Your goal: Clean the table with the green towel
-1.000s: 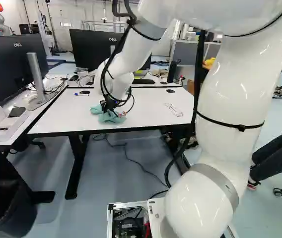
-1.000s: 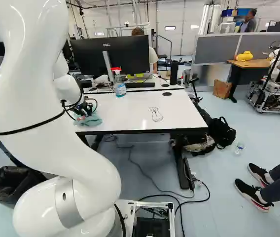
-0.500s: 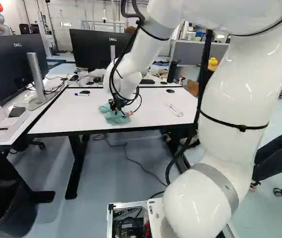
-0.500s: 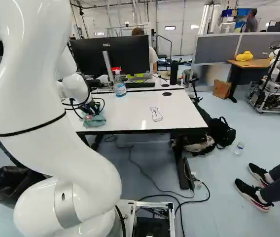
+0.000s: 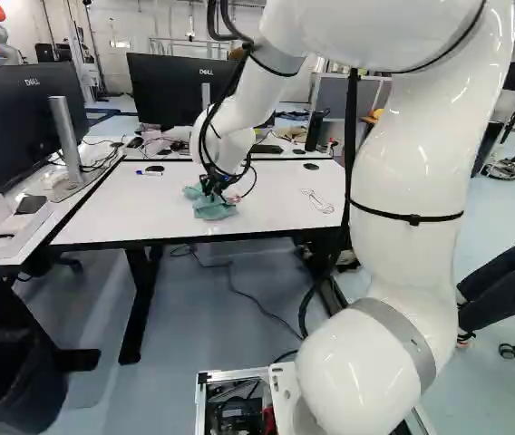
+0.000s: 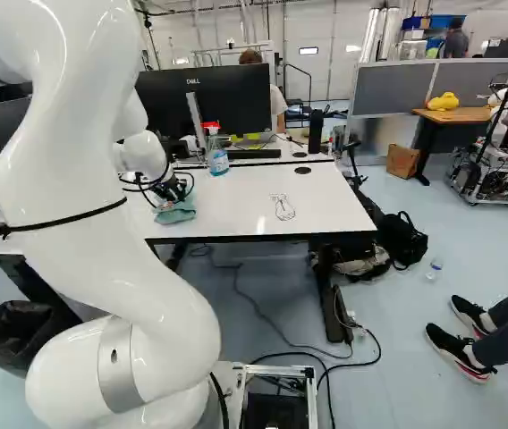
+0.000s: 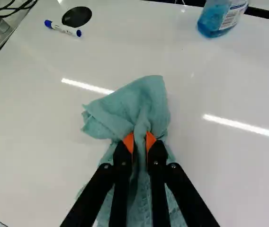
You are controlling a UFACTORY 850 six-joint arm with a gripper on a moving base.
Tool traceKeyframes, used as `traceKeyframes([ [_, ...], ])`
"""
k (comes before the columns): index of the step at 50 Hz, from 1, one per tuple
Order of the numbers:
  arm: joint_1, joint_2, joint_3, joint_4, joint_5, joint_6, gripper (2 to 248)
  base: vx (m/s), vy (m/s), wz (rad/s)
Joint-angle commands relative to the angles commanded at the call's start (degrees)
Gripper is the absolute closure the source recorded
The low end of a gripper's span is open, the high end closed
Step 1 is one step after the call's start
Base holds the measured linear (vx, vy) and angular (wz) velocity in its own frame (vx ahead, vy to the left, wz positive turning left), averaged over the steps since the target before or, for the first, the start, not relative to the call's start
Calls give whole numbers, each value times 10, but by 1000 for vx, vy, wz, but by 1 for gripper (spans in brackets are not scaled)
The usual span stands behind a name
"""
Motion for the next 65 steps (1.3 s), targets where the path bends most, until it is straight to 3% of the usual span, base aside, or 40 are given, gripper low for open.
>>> traceKeyframes([
  [38,46,-63,-79,0,0,0,200,0,0,0],
  [65,87,-46,-57,0,0,0,200,0,0,0],
])
